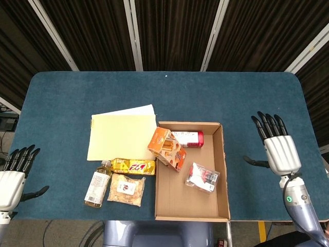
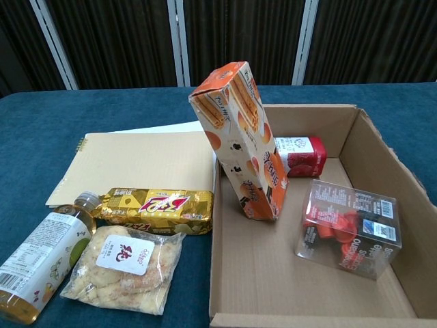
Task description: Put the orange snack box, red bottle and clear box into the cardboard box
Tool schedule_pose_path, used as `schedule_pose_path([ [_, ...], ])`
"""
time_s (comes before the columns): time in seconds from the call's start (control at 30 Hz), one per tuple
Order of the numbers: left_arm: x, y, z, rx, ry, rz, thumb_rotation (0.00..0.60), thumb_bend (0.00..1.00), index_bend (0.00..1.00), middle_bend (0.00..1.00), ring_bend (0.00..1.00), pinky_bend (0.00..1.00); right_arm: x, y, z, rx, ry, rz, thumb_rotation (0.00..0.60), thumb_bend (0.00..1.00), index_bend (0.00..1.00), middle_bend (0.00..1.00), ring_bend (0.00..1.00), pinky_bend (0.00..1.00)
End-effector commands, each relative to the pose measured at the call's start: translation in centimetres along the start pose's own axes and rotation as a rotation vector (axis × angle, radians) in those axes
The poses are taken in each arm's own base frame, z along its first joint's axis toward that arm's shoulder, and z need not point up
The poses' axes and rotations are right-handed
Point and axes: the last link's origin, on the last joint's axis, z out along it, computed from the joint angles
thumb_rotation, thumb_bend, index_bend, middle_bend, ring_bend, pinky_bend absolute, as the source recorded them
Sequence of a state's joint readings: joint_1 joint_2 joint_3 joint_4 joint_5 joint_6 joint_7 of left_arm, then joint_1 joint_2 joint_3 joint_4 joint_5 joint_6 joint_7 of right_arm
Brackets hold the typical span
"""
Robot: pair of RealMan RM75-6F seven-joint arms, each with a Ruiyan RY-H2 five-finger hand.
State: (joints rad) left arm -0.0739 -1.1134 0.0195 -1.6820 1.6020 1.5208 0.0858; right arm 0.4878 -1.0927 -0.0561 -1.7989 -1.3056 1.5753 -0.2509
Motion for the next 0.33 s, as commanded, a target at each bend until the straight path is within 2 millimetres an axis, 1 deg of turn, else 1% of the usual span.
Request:
schedule_pose_path([
  [0.03,-0.2,0.0,0.2,0.003,-0.01,0.002,0.534,0.02,0.0,0.0,0.0,0.0,-1.9,0.6,-3.2,-0.066,0.01,0.001,0.6,0.0,0.0,0.0,0.0,0.0],
  [0.1,-0.2,0.0,0.3,0.002,-0.013,0.004,0.534,0.02,0.0,0.0,0.0,0.0,-2.6,1.0,-4.4,-0.082,-0.002,-0.021,0.6,0.0,0.0,0.0,0.0,0.0],
  [0.17,-0.3,0.0,0.3,0.003,-0.017,0.006,0.537,0.02,0.0,0.0,0.0,0.0,-3.0,1.3,-5.1,-0.101,-0.003,-0.022,0.6,0.0,0.0,0.0,0.0,0.0],
  [0.27,-0.3,-0.1,0.3,0.007,-0.015,0.005,0.535,0.02,0.0,0.0,0.0,0.0,-3.5,1.8,-5.8,-0.124,-0.002,0.007,0.6,0.0,0.0,0.0,0.0,0.0],
  [0.33,-0.2,-0.2,0.3,0.007,-0.01,0.009,0.534,0.02,0.0,0.0,0.0,0.0,-3.5,2.0,-5.9,-0.119,-0.009,0.009,0.6,0.0,0.0,0.0,0.0,0.0],
])
